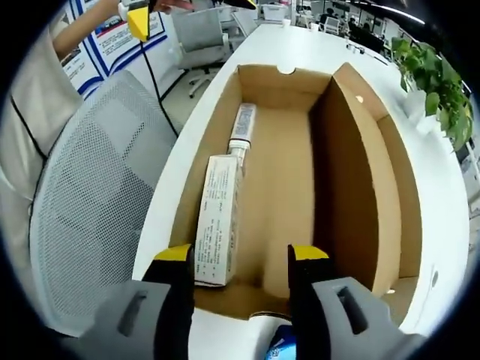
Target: Operate the shoe box by opening the lid, removing the specified soft item, and placing it in the target area until the item is outside and the box remains undamaged.
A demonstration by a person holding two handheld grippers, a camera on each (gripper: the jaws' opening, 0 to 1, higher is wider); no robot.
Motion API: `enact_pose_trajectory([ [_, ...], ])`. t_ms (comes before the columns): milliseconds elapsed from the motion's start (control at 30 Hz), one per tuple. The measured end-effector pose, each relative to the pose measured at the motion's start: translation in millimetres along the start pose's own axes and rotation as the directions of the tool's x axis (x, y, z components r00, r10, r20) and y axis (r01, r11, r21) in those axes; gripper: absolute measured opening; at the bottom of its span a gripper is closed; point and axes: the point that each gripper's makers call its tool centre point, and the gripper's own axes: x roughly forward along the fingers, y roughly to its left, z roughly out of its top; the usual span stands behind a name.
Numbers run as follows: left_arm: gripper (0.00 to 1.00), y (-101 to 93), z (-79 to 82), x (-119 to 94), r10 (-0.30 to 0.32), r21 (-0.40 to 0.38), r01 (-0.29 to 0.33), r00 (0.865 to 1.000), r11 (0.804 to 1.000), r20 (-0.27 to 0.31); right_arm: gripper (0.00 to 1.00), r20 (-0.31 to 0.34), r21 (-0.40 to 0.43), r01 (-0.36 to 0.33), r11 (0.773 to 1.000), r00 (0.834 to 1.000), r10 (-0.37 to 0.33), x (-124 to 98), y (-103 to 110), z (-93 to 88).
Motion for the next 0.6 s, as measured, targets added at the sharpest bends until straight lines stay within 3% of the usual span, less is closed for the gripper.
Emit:
enact_pose_trajectory([
  [233, 1.0, -2.5, -3.1, 1.1, -0.003, 0.009, 0.003, 1.0, 1.0, -0.017, 0.26, 0.012, 0.009, -0.028, 1.0, 1.0, 0.028, 0.4, 7.5, 1.7],
  [433, 1.0, -4.9, -4.9, 0.7, -0.001, 0.013, 0.001, 1.0, 1.0, -0.022, 0.17, 0.009, 0.017, -0.012, 1.0, 1.0, 0.012, 1.8, 8.1, 0.5],
  [600, 1.0, -7.2, -8.2, -0.5, 0.003, 0.018, -0.002, 1.0, 1.0, -0.029, 0.17, 0.0, 0.019, 0.006, 1.0, 1.0, -0.006, 4.8, 7.4, -1.8],
])
